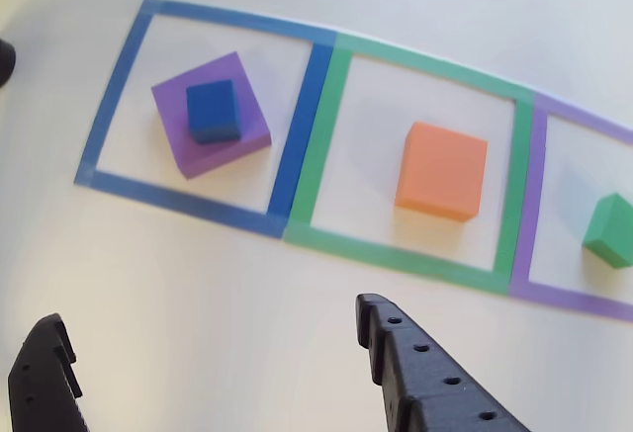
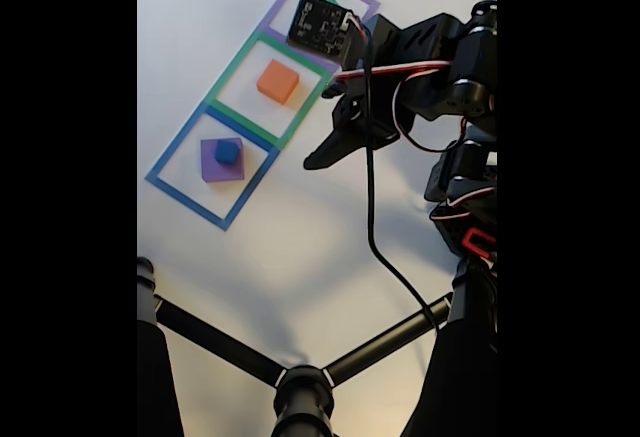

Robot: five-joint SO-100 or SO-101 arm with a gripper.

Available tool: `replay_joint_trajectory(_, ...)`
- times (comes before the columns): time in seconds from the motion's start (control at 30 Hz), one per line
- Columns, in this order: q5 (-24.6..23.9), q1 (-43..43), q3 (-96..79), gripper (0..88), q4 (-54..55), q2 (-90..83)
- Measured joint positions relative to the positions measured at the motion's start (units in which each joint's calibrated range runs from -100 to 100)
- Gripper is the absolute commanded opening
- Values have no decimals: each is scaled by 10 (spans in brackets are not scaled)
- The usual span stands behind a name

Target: Tower of hanoi

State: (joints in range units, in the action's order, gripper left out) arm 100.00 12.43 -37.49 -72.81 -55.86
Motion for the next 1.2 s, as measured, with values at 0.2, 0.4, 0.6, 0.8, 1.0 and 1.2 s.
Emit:
replay_joint_trajectory(0.2, 0, 0, -159, 342, 166, -52)
replay_joint_trajectory(0.4, 0, -1, -316, 350, 356, -80)
replay_joint_trajectory(0.6, -4, -5, -451, 345, 577, -78)
replay_joint_trajectory(0.8, -4, -5, -508, 351, 768, 4)
replay_joint_trajectory(1.0, -4, 15, -512, 350, 911, 136)
replay_joint_trajectory(1.2, -4, 21, -496, 350, 1018, 280)
